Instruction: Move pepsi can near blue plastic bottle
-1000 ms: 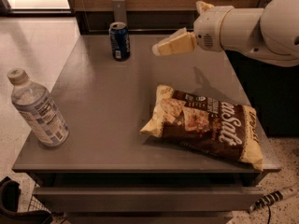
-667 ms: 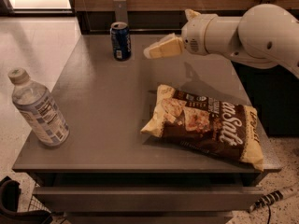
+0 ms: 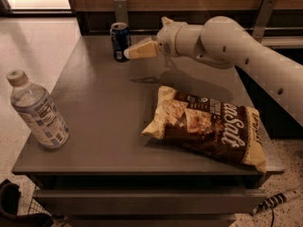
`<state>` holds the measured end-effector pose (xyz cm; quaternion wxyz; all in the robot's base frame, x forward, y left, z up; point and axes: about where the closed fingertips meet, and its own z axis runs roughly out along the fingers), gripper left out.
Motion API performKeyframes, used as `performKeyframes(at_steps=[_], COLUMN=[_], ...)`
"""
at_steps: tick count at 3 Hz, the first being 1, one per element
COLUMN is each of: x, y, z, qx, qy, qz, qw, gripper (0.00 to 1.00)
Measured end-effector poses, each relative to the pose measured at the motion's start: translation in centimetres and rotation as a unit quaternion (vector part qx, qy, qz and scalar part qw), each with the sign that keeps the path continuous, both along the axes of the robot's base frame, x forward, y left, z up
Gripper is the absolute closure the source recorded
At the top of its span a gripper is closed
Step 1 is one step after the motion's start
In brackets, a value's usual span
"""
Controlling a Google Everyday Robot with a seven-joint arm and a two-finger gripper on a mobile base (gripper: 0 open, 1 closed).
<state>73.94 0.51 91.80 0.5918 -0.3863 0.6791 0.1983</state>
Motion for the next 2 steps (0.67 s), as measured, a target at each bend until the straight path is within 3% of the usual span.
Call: performKeyframes(at_steps=[2], x=[3.9], y=[4.7], z=[-1.8], qx=[0.030], qy=[0.014], qz=[0.020], qw=[0.9992], gripper=[0.00])
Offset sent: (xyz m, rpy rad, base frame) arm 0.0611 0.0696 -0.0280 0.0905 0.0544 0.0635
